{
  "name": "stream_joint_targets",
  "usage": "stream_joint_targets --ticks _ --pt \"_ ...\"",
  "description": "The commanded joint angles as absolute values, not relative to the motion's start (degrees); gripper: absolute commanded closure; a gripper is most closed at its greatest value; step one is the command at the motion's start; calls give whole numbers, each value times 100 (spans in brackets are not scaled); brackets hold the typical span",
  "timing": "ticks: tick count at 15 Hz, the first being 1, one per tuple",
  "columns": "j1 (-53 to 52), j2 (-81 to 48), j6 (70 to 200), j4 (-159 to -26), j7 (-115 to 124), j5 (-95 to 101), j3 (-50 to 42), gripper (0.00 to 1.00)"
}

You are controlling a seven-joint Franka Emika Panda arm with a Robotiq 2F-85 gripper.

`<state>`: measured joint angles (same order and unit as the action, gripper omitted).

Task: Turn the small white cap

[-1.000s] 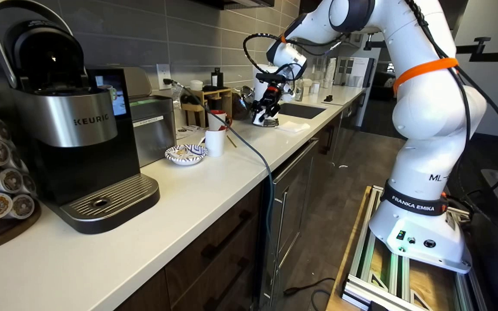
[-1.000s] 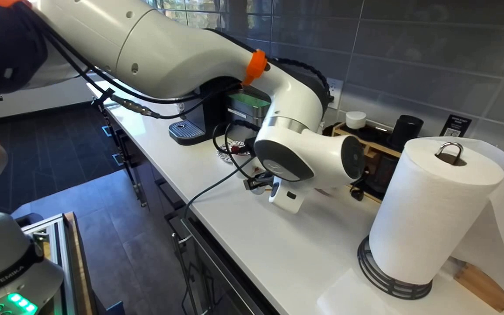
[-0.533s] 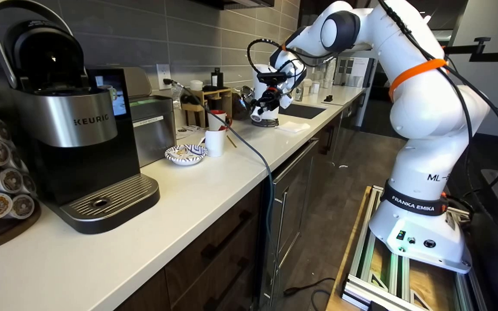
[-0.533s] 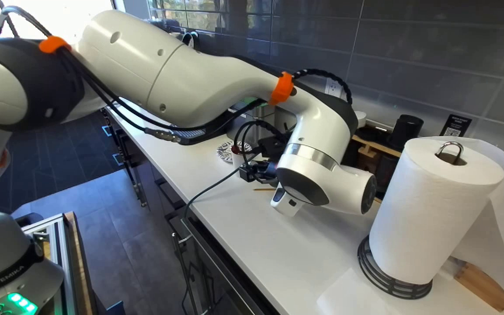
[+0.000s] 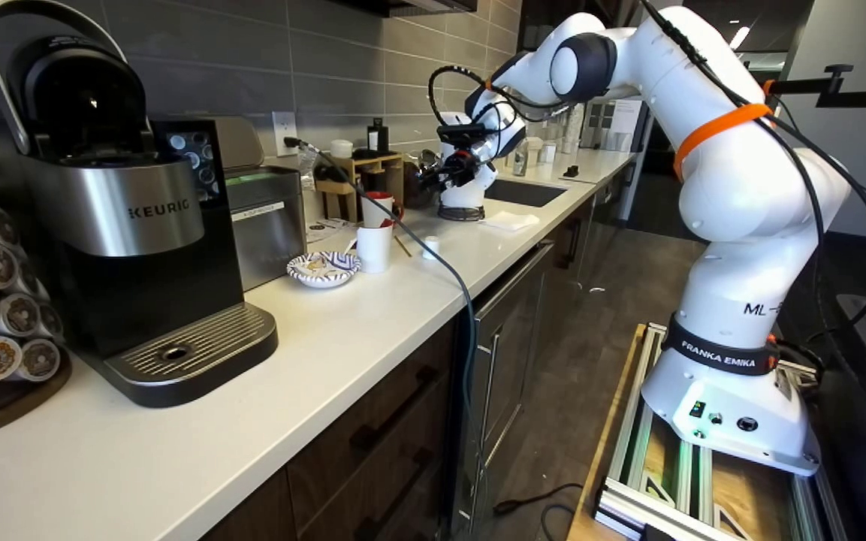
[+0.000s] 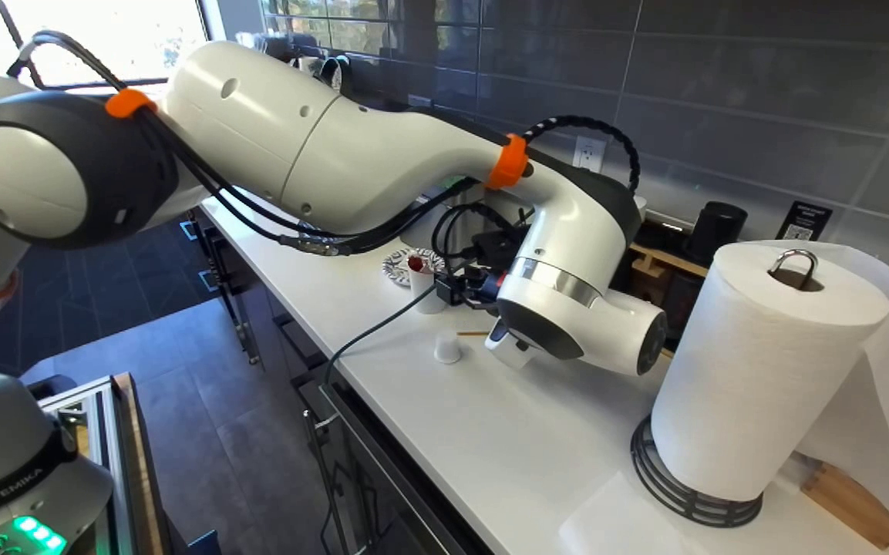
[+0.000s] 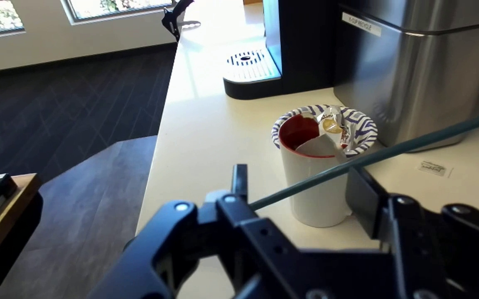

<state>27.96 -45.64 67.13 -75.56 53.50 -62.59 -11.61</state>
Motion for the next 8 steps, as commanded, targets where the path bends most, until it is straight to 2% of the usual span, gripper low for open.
stream_joint_targets --ticks 1,2,8 --pt "2757 -4618 6888 -7410 5377 -6473 -1267 3" --pt "2748 -4594 6950 -7419 5337 -6476 -1286 0" --pt "2469 -4413 7661 -7534 4634 -5774 -1531 0"
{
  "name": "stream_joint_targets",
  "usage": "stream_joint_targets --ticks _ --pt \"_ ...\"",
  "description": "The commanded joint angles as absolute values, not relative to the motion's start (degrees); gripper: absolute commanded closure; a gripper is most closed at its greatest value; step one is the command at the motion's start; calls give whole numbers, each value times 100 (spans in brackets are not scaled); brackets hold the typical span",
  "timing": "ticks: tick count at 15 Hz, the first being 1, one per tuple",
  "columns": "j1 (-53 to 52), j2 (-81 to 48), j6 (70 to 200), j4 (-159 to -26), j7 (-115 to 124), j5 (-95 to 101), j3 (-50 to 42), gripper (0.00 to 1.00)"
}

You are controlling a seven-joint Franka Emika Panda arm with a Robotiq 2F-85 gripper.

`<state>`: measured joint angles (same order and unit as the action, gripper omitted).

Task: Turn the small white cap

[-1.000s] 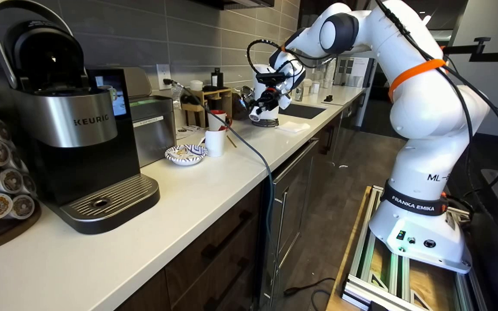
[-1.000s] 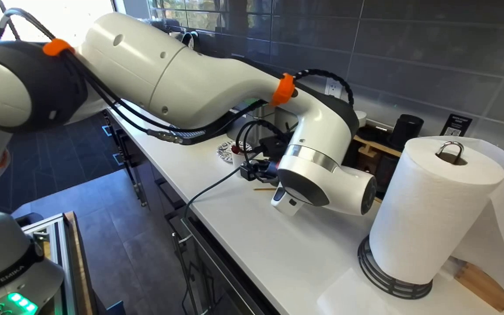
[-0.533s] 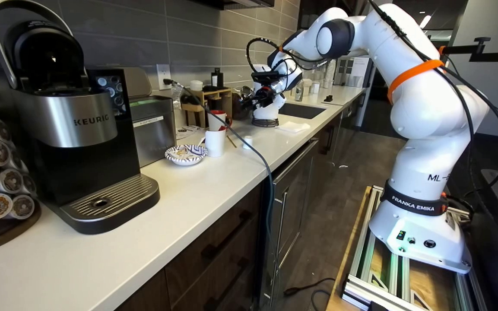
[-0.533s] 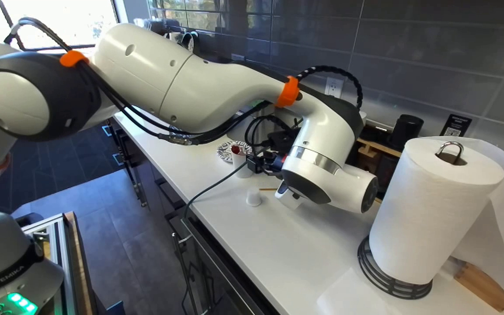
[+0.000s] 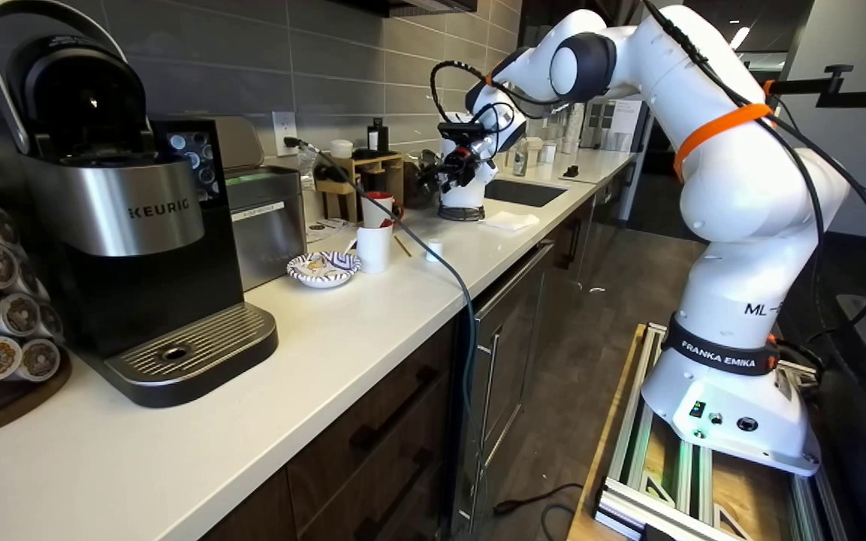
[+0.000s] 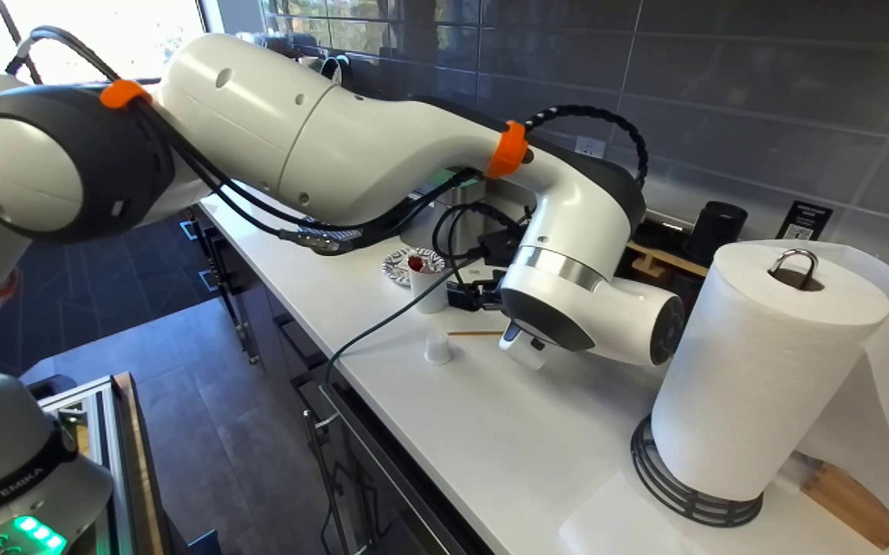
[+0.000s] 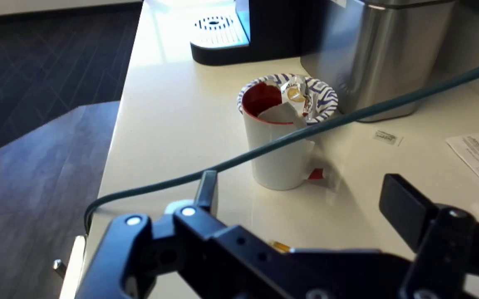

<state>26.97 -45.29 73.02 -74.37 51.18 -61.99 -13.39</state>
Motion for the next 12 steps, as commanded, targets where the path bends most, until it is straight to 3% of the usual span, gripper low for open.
stream_joint_targets --ticks 1,5,12 --pt "2438 -4380 7788 -7575 4433 -5622 -1565 0" --pt "2595 -4515 7558 -7405 4769 -5852 -1406 0" --pt "2929 -4290 6139 -7162 2599 -4212 -1633 0"
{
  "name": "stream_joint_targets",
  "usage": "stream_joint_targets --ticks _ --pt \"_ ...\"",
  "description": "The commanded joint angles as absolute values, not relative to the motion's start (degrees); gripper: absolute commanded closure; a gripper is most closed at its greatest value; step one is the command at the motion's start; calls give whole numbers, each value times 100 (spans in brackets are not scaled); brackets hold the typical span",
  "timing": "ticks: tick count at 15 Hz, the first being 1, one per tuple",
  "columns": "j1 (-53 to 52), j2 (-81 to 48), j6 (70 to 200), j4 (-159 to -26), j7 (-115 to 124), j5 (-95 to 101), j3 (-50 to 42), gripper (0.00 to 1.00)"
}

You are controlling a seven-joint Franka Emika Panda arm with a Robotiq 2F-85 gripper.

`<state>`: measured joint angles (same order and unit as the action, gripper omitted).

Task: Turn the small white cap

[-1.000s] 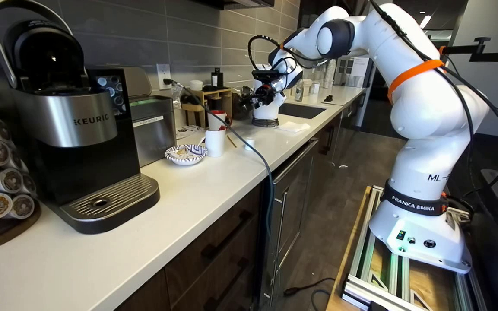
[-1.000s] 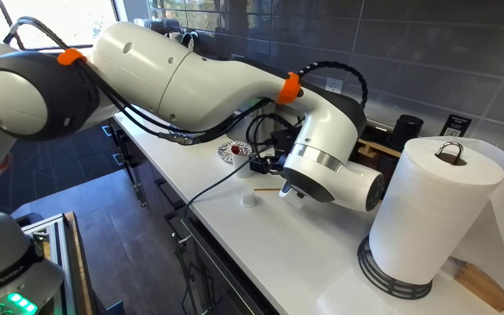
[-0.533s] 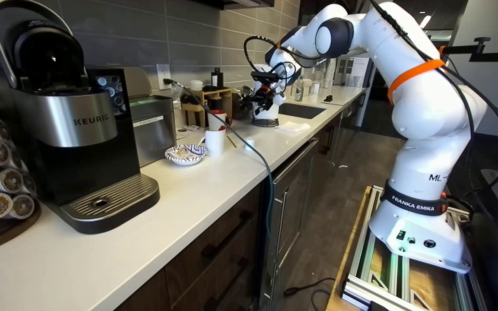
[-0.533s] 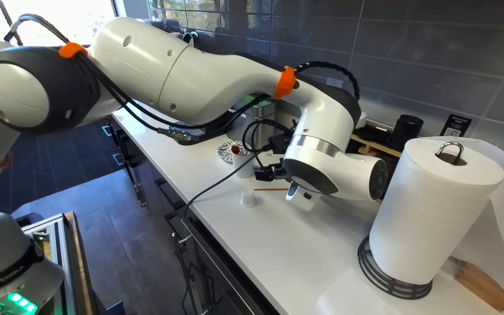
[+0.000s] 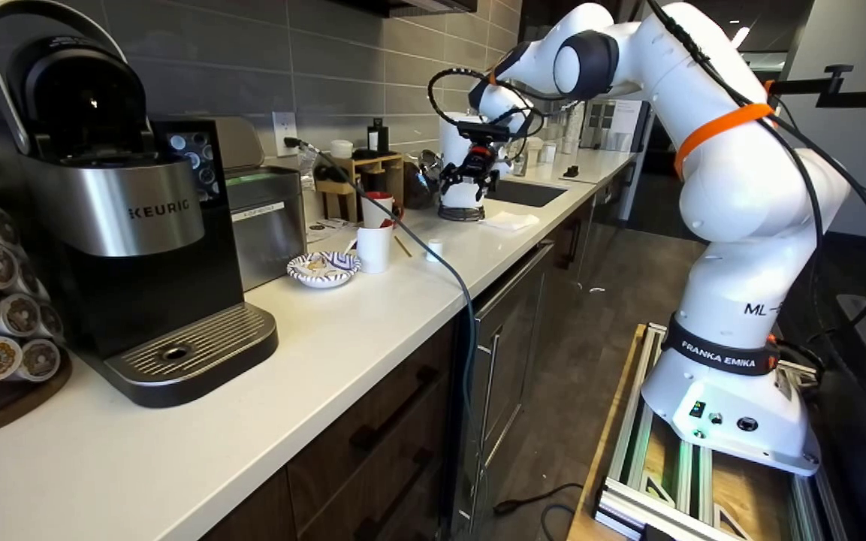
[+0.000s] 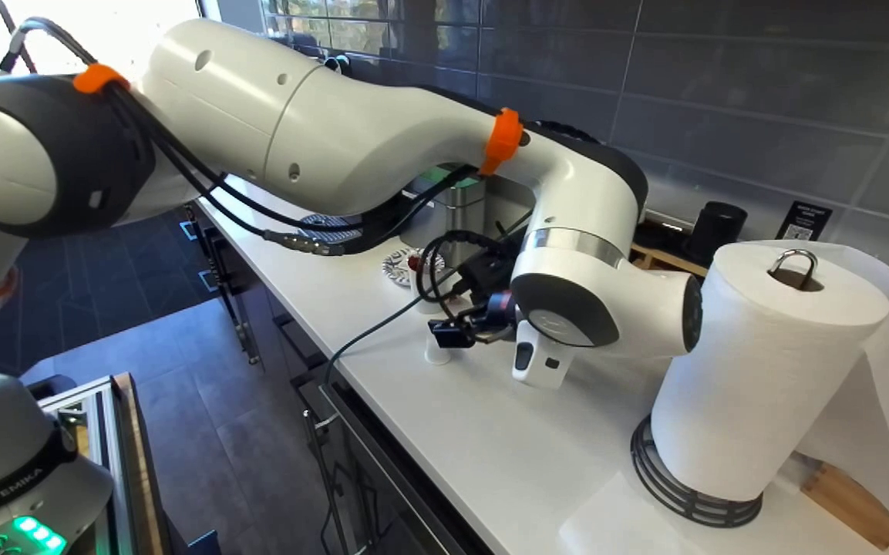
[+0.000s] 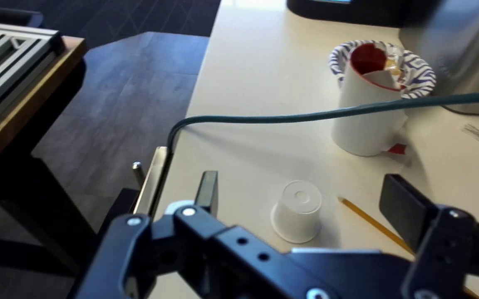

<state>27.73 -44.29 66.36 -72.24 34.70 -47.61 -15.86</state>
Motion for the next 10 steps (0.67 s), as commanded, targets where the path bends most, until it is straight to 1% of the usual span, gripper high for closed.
stream_joint_targets --ticks 1,6,8,9,10 --pt "2973 -4199 6025 -7210 2277 -4091 -1657 0" --pt "3082 -3809 5522 -7498 1620 -3912 -1689 0" --pt "3013 -3622 5582 -7702 1568 -3912 -1724 0" --pt "3091 -3928 5544 -7284 1780 -4055 -1707 0" --pt "3072 -3860 5543 -7350 1760 -4056 -1714 0"
